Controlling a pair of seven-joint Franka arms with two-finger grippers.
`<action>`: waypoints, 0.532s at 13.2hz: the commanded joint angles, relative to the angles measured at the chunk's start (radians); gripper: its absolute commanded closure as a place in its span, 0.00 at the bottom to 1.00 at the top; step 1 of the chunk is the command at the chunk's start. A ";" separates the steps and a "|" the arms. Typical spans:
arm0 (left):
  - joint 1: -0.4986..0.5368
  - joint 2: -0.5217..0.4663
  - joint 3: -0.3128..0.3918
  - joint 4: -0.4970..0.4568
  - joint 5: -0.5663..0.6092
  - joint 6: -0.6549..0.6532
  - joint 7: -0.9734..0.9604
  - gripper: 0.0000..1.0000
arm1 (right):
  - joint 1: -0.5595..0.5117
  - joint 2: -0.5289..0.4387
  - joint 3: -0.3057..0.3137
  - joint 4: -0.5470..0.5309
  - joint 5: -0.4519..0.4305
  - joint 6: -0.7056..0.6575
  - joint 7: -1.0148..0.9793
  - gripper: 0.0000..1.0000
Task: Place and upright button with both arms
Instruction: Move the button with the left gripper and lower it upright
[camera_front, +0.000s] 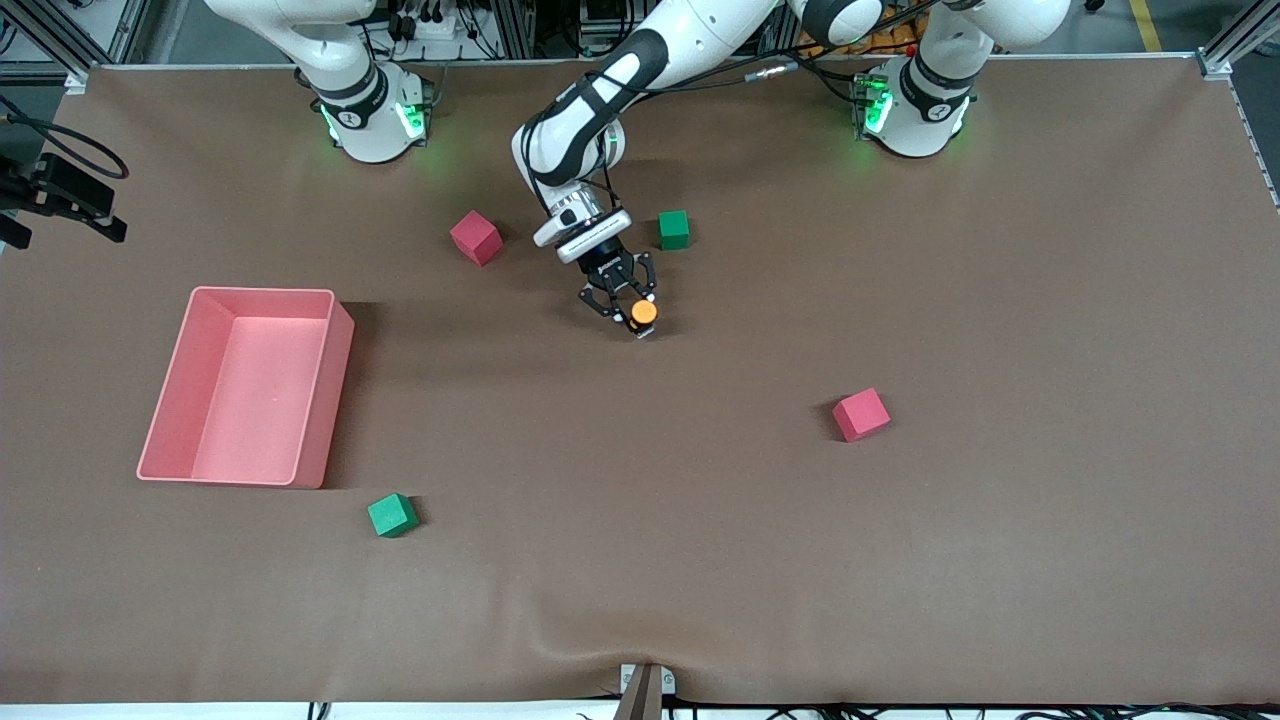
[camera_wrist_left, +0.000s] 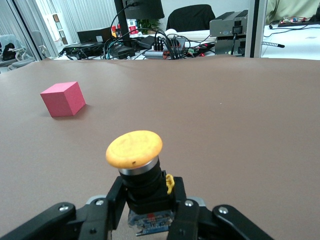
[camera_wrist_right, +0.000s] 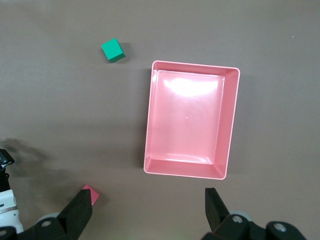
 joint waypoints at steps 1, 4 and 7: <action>-0.013 0.033 0.011 0.014 0.029 -0.025 -0.031 1.00 | -0.004 0.013 0.000 0.025 0.011 -0.012 0.000 0.00; -0.013 0.054 0.009 0.016 0.048 -0.023 -0.038 1.00 | -0.011 0.011 -0.006 0.022 0.009 -0.021 0.000 0.00; -0.013 0.070 0.009 0.016 0.048 -0.023 -0.045 1.00 | -0.044 0.013 -0.006 0.021 0.011 -0.018 -0.002 0.00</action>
